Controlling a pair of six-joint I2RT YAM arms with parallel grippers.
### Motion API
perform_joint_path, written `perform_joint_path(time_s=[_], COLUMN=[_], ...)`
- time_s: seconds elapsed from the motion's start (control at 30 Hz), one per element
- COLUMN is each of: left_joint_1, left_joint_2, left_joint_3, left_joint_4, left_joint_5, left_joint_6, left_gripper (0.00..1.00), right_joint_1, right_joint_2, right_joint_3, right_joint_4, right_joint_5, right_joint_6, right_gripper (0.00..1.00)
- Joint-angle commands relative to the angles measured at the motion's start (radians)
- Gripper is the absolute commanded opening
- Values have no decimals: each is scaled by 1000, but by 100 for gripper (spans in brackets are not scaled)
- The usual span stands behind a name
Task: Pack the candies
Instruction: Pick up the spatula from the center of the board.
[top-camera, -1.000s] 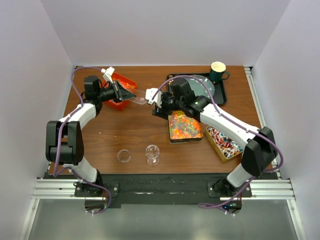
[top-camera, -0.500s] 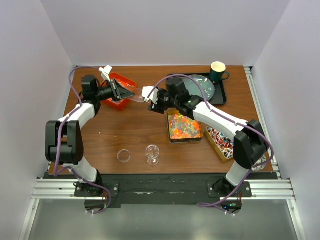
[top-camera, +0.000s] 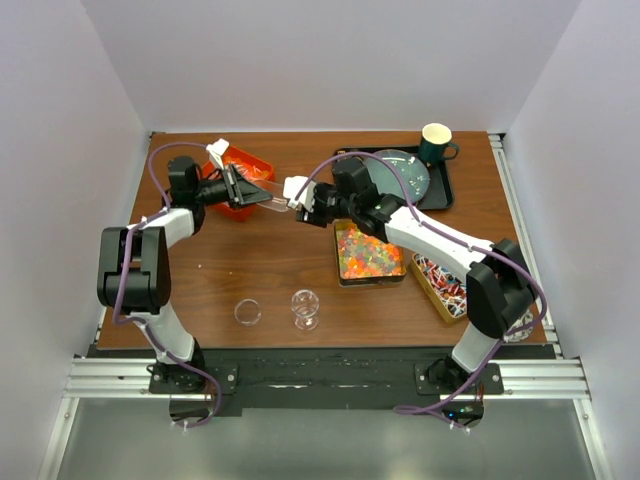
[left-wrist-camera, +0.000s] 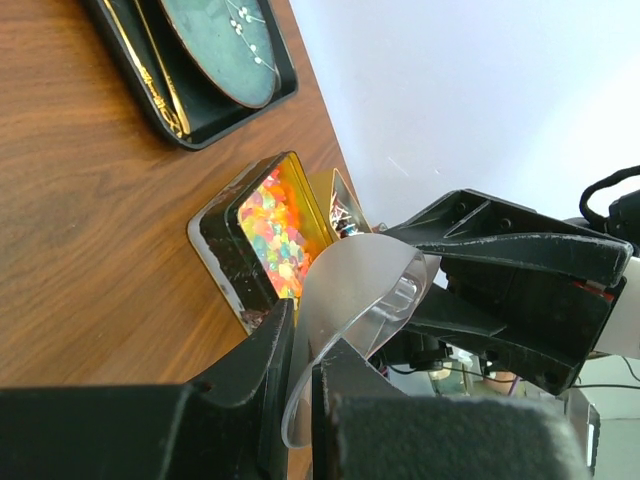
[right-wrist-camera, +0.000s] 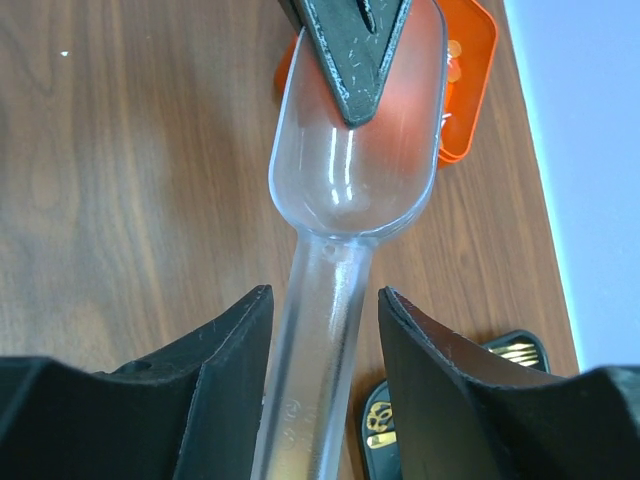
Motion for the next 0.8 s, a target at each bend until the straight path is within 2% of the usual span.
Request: perform_joint_path(time_s=[0.0, 0.3, 0.43, 0.57, 0.6, 0.7, 0.77], left_joint_1=[3, 16, 17, 17, 22, 34, 45], left_joint_2=[2, 25, 33, 37, 34, 24, 10], left_joint_3=[-1, 24, 28, 38, 48, 80, 107], left_joint_4=[66, 60, 58, 34, -15, -72, -110], left_joint_5=[83, 91, 92, 62, 45, 5, -9], left_joint_6=[-34, -38, -38, -22, 26, 116, 181], left_gripper=[0, 0, 0, 0, 19, 52, 56], right_joint_1=[-3, -3, -3, -4, -4, -22, -50], right_joint_2=[-49, -75, -78, -76, -78, -82, -87], right_joint_3=[4, -33, -36, -16, -2, 47, 81], right_joint_4=[20, 11, 23, 3, -15, -85, -139], right_joint_5=[-16, 24, 36, 24, 23, 21, 7], right_joint_6=[-43, -126, -135, -136, -135, -112, -84], right_gripper=[47, 45, 32, 10, 6, 1, 0])
